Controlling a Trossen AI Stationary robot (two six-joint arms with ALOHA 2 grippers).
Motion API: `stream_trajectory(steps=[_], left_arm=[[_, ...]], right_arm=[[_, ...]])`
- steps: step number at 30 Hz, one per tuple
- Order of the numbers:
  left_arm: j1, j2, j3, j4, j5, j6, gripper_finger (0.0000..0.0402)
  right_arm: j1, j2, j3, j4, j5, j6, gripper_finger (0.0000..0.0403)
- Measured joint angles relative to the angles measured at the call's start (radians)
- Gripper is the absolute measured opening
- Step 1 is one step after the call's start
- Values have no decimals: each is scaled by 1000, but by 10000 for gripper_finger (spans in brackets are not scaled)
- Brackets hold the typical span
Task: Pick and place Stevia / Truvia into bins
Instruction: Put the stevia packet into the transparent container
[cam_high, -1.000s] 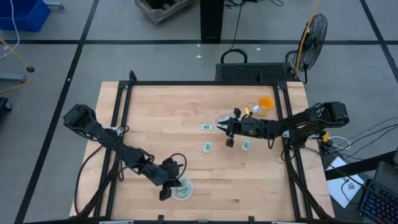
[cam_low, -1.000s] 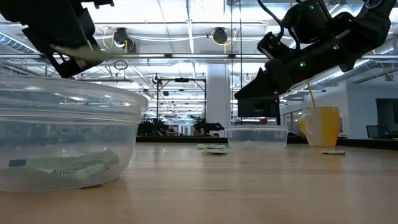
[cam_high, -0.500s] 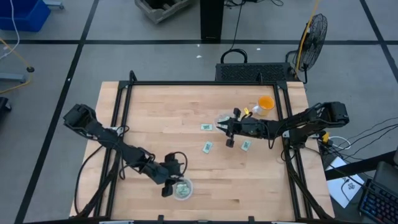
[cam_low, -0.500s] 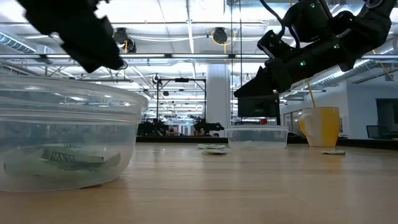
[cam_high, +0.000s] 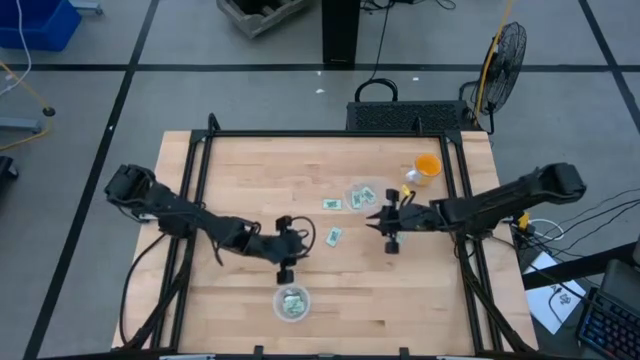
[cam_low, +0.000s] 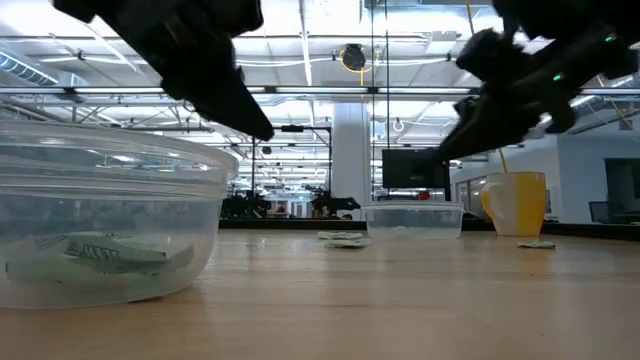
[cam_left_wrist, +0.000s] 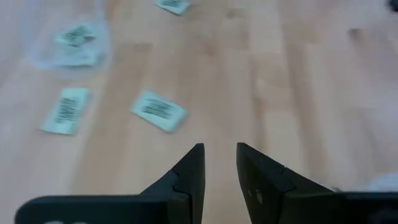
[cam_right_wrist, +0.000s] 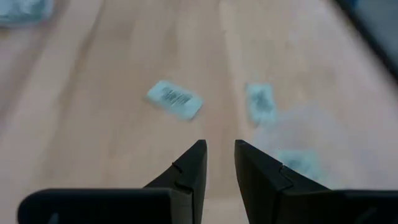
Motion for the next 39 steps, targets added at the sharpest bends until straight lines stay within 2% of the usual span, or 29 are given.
stream_trajectory(steps=[5,11,14,19,21,30,39], left_arm=[[74,0,0,1,-9,83,97],[144,0,0,1,-9,89,97],[159,0,0,2,-10,90,97],[172,0,0,2,-9,91,97],[172,0,0,2,-9,91,97],[171,0,0,2,-8,91,97],[171,0,0,2,-8,85,97]], right_arm=[[65,-98,0,-245,-60,180,75],[163,-60,-112,-189,-133,268,75],[217,-56,-150,-156,-95,264,75],[278,-56,-160,-159,78,183,75],[290,-57,-160,-171,105,173,75],[340,-56,-160,-234,109,224,80],[341,-56,-161,-286,139,183,135]])
